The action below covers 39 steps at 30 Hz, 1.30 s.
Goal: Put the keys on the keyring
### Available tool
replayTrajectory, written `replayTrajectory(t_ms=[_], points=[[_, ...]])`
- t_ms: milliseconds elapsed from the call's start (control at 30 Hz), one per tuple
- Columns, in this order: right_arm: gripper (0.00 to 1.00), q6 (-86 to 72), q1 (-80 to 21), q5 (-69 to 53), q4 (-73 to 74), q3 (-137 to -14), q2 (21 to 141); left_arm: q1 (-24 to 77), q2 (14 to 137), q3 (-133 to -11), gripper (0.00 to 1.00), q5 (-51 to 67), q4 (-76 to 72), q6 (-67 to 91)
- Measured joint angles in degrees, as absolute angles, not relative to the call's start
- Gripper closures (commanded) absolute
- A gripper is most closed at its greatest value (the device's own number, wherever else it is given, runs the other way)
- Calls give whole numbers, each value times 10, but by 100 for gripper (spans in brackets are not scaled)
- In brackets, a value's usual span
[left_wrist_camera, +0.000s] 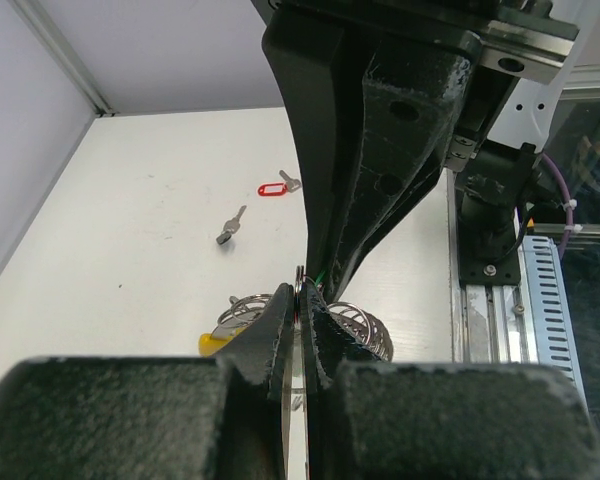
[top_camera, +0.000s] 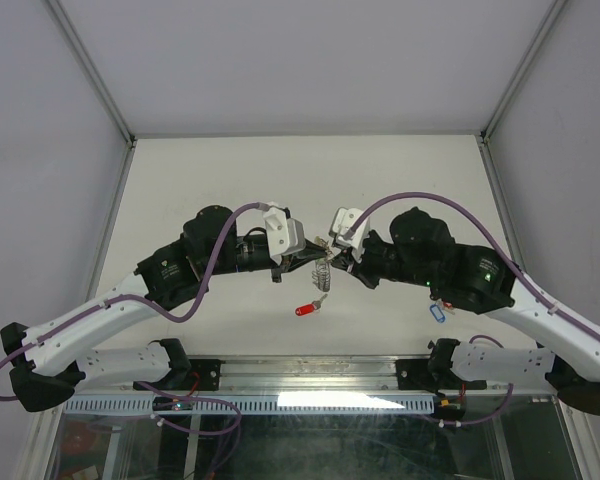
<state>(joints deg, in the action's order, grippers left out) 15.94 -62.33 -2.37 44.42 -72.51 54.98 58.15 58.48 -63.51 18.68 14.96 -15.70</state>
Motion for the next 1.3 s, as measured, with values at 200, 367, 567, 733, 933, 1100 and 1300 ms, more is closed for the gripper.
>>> replayTrajectory(t_ms=[200, 367, 567, 733, 933, 1100, 1300], points=[[95, 153, -623, -29, 440, -725, 551, 582, 585, -635, 100, 188, 150, -157], [75, 150, -623, -26, 435, -723, 543, 582, 585, -635, 100, 187, 150, -157], [59, 150, -623, -11, 425, -715, 501, 582, 585, -635, 100, 177, 150, -156], [48, 149, -623, 20, 410, -691, 451, 582, 585, -632, 100, 148, 146, -149], [35, 99, -623, 113, 392, -667, 423, 581, 592, -616, 100, 98, 130, -126], [31, 35, -623, 166, 390, -661, 432, 575, 629, -613, 100, 70, 123, -102], [28, -38, -613, 192, 375, -623, 458, 548, 670, -613, 100, 54, 119, -68]])
